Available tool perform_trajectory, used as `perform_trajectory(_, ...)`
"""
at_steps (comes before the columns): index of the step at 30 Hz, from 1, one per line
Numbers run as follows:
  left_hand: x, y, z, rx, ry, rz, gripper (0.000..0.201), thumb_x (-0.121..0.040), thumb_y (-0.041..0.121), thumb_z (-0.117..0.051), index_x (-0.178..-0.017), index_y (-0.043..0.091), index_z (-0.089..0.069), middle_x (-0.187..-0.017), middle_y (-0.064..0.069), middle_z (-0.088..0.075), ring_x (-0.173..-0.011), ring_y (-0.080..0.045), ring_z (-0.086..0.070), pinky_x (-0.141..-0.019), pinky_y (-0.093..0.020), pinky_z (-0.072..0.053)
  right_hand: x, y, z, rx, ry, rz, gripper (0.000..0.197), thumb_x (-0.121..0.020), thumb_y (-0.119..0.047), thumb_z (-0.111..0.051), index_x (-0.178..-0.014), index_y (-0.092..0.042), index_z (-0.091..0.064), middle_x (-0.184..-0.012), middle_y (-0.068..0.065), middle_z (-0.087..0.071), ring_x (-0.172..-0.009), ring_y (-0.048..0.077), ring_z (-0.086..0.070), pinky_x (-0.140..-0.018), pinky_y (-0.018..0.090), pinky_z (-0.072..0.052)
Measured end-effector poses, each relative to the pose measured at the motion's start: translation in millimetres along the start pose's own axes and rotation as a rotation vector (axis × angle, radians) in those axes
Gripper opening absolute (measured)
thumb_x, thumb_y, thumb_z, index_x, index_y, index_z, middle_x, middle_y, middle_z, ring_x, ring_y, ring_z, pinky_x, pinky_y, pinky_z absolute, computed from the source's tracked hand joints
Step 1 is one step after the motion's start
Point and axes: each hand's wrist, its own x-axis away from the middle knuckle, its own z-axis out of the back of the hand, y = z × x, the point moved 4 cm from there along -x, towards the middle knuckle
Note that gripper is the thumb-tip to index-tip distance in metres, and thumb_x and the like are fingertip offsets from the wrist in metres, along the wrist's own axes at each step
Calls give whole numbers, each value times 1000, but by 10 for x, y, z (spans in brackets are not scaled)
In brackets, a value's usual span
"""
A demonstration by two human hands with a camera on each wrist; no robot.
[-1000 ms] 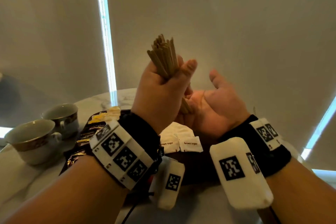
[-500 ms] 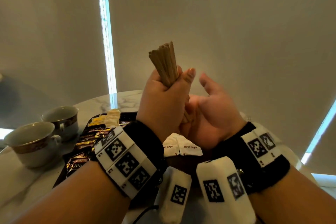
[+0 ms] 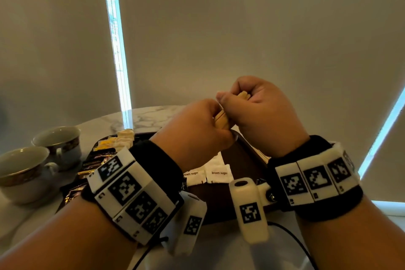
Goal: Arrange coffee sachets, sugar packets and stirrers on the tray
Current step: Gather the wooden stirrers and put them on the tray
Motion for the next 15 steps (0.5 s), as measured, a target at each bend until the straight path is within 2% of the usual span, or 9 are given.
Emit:
perform_trajectory(1,3,-9,7,-25,20,2,16,-89,27,-76,-96,25,-62,-81,-1,-68,-65,-13,-66,-61,-28,-57,-9,21,18,12,26,-7,29,-92,-30,-68,-68,-17,-55,-55,-4,-55,-51,8,-54,-50,27,-47)
perform_trajectory(3,-5,-36,4,-136,21,10,21,-93,34,-72,-83,30,-53,-74,5,-61,-62,-8,-59,-57,-20,-44,-23,64,69,18,80,-26,30,-92,-34,-66,-70,-17,-55,-55,-2,-53,-50,13,-51,-53,36,-48)
perform_trajectory(5,2,-42,0,-211,35,-4,26,-97,37,-66,-81,34,-47,-71,9,-55,-60,-5,-53,-55,-16,-36,-36,111,103,-18,121,-65,30,-92,-37,-65,-70,-19,-54,-54,-3,-51,-49,14,-48,-52,37,-45)
perform_trajectory(10,3,-94,-27,-228,5,-7,18,-100,33,-60,-86,35,-49,-72,8,-58,-58,-5,-54,-54,-15,-38,-44,156,45,-33,23,-137,32,-94,-42,-61,-73,-19,-56,-60,-1,-52,-54,15,-48,-56,36,-45)
perform_trajectory(11,2,-98,-17,-219,-5,-5,14,-100,32,-60,-89,33,-52,-71,8,-58,-57,-5,-54,-54,-15,-39,-36,146,35,-18,-1,-141,36,-94,-47,-60,-76,-16,-57,-62,1,-53,-56,16,-49,-57,36,-46)
perform_trajectory(13,7,-105,17,-200,-21,3,8,-100,31,-61,-93,30,-57,-70,8,-58,-55,-5,-54,-55,-16,-41,-32,134,53,29,-29,-161,55,-90,-68,-49,-87,-15,-62,-69,-1,-59,-60,13,-53,-62,35,-48)
perform_trajectory(15,14,-115,60,-198,-36,9,13,-99,32,-62,-87,31,-56,-68,8,-57,-51,-3,-52,-52,-15,-42,-62,141,142,-3,17,-196,75,-83,-87,-24,-100,-27,-66,-90,-5,-67,-80,10,-62,-74,36,-51)
